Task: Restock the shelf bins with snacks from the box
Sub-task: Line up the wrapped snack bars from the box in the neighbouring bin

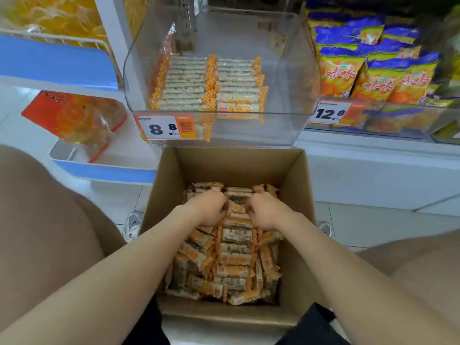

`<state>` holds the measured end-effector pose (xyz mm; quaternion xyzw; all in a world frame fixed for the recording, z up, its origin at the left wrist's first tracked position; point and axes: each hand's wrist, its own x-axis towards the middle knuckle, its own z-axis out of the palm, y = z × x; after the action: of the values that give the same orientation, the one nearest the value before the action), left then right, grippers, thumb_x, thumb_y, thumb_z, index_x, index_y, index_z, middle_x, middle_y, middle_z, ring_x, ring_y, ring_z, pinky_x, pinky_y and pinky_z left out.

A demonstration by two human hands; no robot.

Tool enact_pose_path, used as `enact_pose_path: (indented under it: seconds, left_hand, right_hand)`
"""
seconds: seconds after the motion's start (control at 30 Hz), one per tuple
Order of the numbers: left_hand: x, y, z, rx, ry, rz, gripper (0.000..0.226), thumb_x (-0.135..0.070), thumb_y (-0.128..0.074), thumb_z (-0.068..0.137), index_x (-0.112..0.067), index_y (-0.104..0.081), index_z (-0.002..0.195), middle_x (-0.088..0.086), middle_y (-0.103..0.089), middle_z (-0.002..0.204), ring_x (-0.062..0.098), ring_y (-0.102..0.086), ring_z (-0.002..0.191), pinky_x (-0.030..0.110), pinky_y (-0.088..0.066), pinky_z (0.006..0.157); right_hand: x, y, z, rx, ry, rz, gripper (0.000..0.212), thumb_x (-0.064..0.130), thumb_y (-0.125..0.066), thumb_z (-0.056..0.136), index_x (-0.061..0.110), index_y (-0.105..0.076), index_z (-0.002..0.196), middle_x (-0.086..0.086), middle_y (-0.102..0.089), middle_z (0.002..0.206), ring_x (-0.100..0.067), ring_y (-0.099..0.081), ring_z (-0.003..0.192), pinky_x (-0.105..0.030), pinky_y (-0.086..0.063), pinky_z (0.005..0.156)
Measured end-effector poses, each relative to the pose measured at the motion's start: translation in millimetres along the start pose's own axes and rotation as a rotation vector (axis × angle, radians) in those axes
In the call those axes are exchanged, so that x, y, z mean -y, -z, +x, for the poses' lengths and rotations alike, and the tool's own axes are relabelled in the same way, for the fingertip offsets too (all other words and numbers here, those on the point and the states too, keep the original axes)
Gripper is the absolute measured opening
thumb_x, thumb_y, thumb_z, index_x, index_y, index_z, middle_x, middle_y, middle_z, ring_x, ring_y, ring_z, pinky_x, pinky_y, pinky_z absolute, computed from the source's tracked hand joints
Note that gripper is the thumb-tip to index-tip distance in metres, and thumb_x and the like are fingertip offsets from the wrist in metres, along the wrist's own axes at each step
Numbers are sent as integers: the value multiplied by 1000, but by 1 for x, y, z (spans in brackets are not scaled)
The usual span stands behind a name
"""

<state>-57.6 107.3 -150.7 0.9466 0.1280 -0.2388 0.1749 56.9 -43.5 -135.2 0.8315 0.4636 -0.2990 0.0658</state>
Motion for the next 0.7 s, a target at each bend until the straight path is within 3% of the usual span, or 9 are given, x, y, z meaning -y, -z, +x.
enact_pose_path:
  seconds: [0.07, 0.13, 0.23, 0.37, 0.5, 0.6, 0.7]
  left_hand:
    - [3, -26, 18, 27, 13, -41, 28, -24, -53, 105, -20, -64, 130, 5, -65, 129, 25, -65, 109, 42, -58, 92]
    - [1, -49, 35, 54, 4, -62, 34, -22, -53, 106, -19, -58, 140, 8, -60, 138, 27, -61, 119, 41, -55, 99]
    - [-6, -76, 52, 54, 0, -53, 45, -18, -55, 105, -15, -49, 150, 13, -45, 152, 33, -53, 132, 42, -50, 107]
    - [-3, -103, 64, 67, -3, 53, 45, -15, -53, 106, -3, -46, 150, 20, -33, 161, 36, -39, 146, 42, -38, 116]
    - [-3, -111, 58, 58, 95, 36, 31, -23, -58, 106, -9, -57, 133, 24, -30, 159, 31, -54, 129, 35, -47, 96]
    - [0, -109, 52, 23, 84, 45, 31, -15, -68, 99, -18, -60, 129, 14, -23, 159, 38, -51, 130, 44, -50, 103]
    - [8, -114, 49, 30, 14, 26, 30, -6, -71, 94, -20, -58, 118, 12, -34, 150, 28, -63, 95, 44, -58, 84]
  right_hand:
    - [-11, -19, 5, 54, -53, -122, 10, 7, -54, 99, 12, -62, 98, -6, -63, 107, -30, -64, 96, -43, -60, 81]
    - [-24, -31, 6, 114, -82, -190, 12, 7, -55, 100, 15, -63, 104, -7, -61, 115, -31, -64, 101, -39, -55, 78]
    - [-33, -38, 7, 193, -31, -319, 19, 10, -54, 102, 14, -67, 116, -9, -64, 122, -31, -64, 112, -40, -52, 91]
    - [-32, -40, 8, 208, -5, -418, 27, 0, -57, 98, 13, -68, 118, -9, -66, 124, -32, -60, 122, -43, -38, 109]
    - [-31, -48, 7, 264, -22, -462, 25, 6, -57, 101, 15, -64, 123, -11, -62, 131, -35, -50, 131, -49, -29, 117]
    - [-28, -56, 5, 281, -3, -445, 20, 5, -56, 101, 16, -68, 112, -6, -66, 116, -31, -57, 119, -49, -33, 116]
    - [-26, -57, 3, 282, 3, -430, 20, 3, -55, 101, 13, -66, 113, -9, -65, 123, -34, -55, 124, -48, -34, 114]
